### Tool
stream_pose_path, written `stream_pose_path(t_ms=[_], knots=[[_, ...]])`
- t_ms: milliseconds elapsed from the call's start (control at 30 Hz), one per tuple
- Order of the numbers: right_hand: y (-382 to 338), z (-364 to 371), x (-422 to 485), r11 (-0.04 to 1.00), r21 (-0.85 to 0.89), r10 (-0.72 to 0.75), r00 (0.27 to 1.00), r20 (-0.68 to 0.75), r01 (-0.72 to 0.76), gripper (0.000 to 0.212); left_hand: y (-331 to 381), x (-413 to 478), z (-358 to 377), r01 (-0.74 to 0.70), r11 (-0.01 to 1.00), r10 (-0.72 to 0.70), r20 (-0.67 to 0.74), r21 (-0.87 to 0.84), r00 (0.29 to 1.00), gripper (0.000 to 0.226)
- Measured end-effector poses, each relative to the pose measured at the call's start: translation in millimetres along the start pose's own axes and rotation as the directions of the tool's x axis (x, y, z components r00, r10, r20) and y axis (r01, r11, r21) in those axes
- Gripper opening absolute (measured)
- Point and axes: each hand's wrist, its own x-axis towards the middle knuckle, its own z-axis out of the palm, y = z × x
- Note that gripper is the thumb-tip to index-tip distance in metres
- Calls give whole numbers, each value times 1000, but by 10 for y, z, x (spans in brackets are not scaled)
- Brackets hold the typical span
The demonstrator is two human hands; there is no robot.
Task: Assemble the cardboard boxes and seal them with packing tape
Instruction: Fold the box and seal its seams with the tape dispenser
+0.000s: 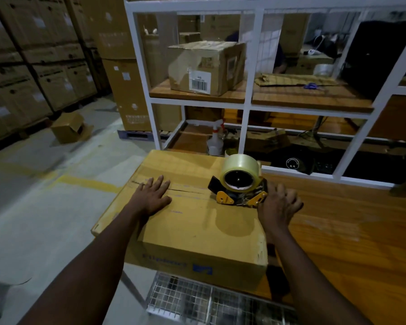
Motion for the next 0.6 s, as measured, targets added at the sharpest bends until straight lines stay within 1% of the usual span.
stream_pose_path(t_ms=[100, 133, 167, 233, 300, 333, 400, 600], knots=[[-258, 1, -120, 1000, -2, 14, 999, 49, -14, 59, -140, 44, -21, 40, 999, -40, 7, -13, 999, 70], [-315, 2, -137, 1000, -8, 18, 999, 43, -18, 58, -107, 56, -34, 36, 999, -35, 10, -32, 999, 71], [-348, 17, -138, 1000, -13, 18, 1000, 22, -18, 54, -30, 68, -42, 7, 999, -6, 6, -46, 1000, 72], [-354, 64, -123, 1000, -15, 23, 999, -29, -23, 45, 245, 62, -52, -110, 992, 109, -5, -55, 994, 75], [-336, 98, -119, 999, -19, 27, 998, -48, -28, 44, 570, 23, -52, -224, 973, 224, -16, -46, 974, 77], [-340, 102, -125, 999, -29, 25, 998, -51, -27, 46, 701, 3, -36, -254, 967, 253, -23, -37, 967, 78], [-360, 82, -134, 998, -52, 23, 998, -60, -26, 48, 835, -4, -10, -253, 967, 252, -35, -33, 967, 80], [-326, 56, -95, 997, -71, -16, 1000, -18, 15, 43, 795, 7, 12, -239, 970, 238, -30, -38, 971, 84]])
